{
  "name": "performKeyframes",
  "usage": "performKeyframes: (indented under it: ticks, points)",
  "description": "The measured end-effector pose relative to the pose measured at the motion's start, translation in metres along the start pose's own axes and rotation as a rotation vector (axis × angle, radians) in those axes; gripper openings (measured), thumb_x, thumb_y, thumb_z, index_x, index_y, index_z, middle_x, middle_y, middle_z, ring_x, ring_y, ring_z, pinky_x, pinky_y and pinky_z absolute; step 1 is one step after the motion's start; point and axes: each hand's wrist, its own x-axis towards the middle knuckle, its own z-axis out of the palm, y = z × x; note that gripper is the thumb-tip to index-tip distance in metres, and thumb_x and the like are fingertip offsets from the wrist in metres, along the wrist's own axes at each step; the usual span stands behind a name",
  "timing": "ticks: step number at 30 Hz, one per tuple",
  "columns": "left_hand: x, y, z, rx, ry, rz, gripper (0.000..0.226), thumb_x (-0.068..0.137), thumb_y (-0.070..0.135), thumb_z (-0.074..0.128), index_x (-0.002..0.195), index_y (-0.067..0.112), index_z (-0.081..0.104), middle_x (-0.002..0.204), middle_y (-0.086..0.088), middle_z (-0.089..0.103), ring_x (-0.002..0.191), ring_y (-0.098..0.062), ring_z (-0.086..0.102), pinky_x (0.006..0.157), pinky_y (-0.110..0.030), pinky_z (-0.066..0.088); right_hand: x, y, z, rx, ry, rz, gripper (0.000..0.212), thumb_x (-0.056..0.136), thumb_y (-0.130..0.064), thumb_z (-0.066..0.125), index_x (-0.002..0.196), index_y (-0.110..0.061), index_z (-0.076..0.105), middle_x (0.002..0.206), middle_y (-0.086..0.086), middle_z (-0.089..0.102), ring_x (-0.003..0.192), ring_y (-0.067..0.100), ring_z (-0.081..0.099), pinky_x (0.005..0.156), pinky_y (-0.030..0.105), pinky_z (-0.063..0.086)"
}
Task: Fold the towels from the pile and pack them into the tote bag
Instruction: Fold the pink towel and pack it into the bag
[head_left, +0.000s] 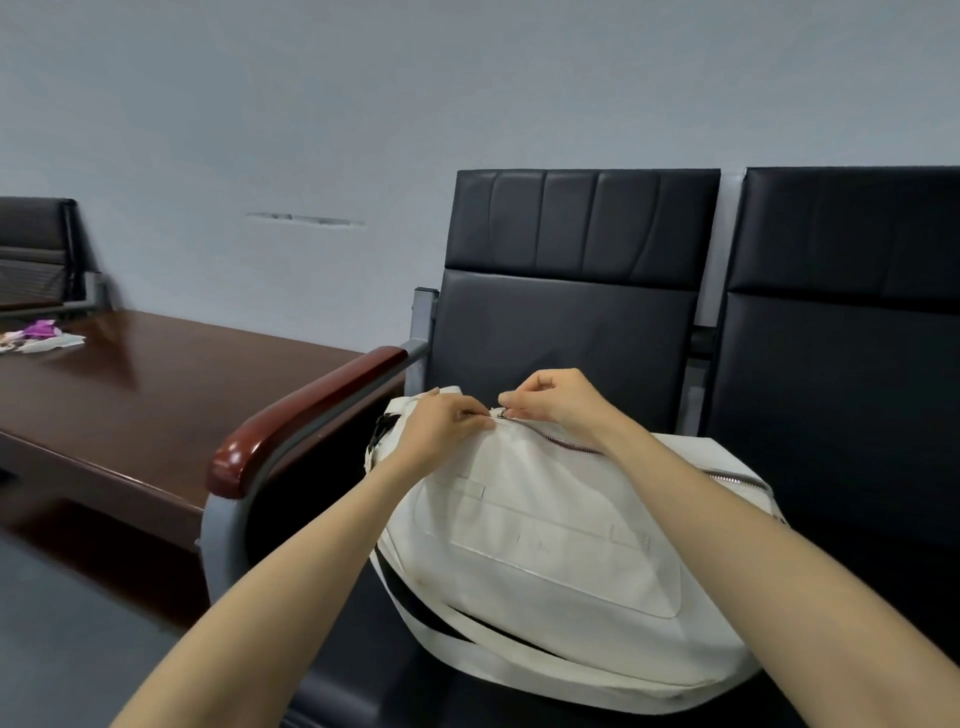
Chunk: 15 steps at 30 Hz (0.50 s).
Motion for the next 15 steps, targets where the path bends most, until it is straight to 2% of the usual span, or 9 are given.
performKeyframes:
  ticks: [2,5,7,10,13,15]
  points:
    - [0.0,0.006,0.001,-0.047,0.027,-0.043,0.007,0.083,0.028,0.071,0.083,0.022,0.075,0.083,-0.001,0.068,0.083,-0.013,0.057,0.081,-0.028,0.04,0.003,-0.001,0.006,0.106,0.068,0.054,0.021,0.077,-0.002,0.078,0.091,0.008,0.066,0.081,0.013,0.071,0.073,0.017,0.071,0.068,0.02,0.057]
    - [0.004,0.013,0.002,-0.085,0.07,-0.133,0.009,0.083,0.025,0.071,0.086,0.017,0.076,0.084,0.004,0.07,0.086,-0.015,0.062,0.079,-0.031,0.048,0.011,-0.003,0.01,0.125,0.159,0.134,0.012,0.076,0.011,0.071,0.082,0.002,0.065,0.083,0.017,0.069,0.073,0.022,0.07,0.074,0.026,0.059]
    - [0.013,0.021,0.002,-0.11,0.117,-0.176,0.011,0.083,0.025,0.07,0.087,0.016,0.075,0.086,0.004,0.072,0.087,-0.015,0.063,0.08,-0.033,0.049,0.016,-0.009,0.006,0.044,0.241,0.149,0.019,0.073,0.014,0.071,0.075,-0.004,0.067,0.086,0.016,0.071,0.076,0.023,0.071,0.076,0.029,0.059]
    - [0.031,0.032,0.007,-0.147,0.202,-0.257,0.009,0.083,0.027,0.069,0.084,0.02,0.074,0.089,0.005,0.072,0.089,-0.016,0.063,0.079,-0.034,0.05,0.018,-0.028,-0.003,-0.186,0.392,0.082,0.023,0.071,0.008,0.072,0.067,-0.014,0.068,0.086,0.003,0.072,0.082,0.016,0.068,0.079,0.027,0.056]
    - [0.037,0.03,0.019,-0.221,0.274,-0.375,0.008,0.086,0.028,0.065,0.084,0.022,0.071,0.087,0.006,0.068,0.094,-0.018,0.062,0.082,-0.032,0.048,0.014,-0.028,-0.022,-0.317,0.453,0.076,0.025,0.073,0.004,0.073,0.063,-0.018,0.067,0.089,0.002,0.072,0.086,0.016,0.067,0.082,0.028,0.055]
    - [0.036,0.026,0.025,-0.106,0.253,-0.388,0.014,0.089,0.031,0.062,0.09,0.02,0.071,0.091,0.003,0.068,0.096,-0.02,0.06,0.085,-0.033,0.044,0.005,-0.017,-0.04,-0.331,0.472,0.118,0.026,0.072,0.005,0.073,0.063,-0.018,0.068,0.087,0.002,0.073,0.086,0.016,0.069,0.083,0.029,0.057]
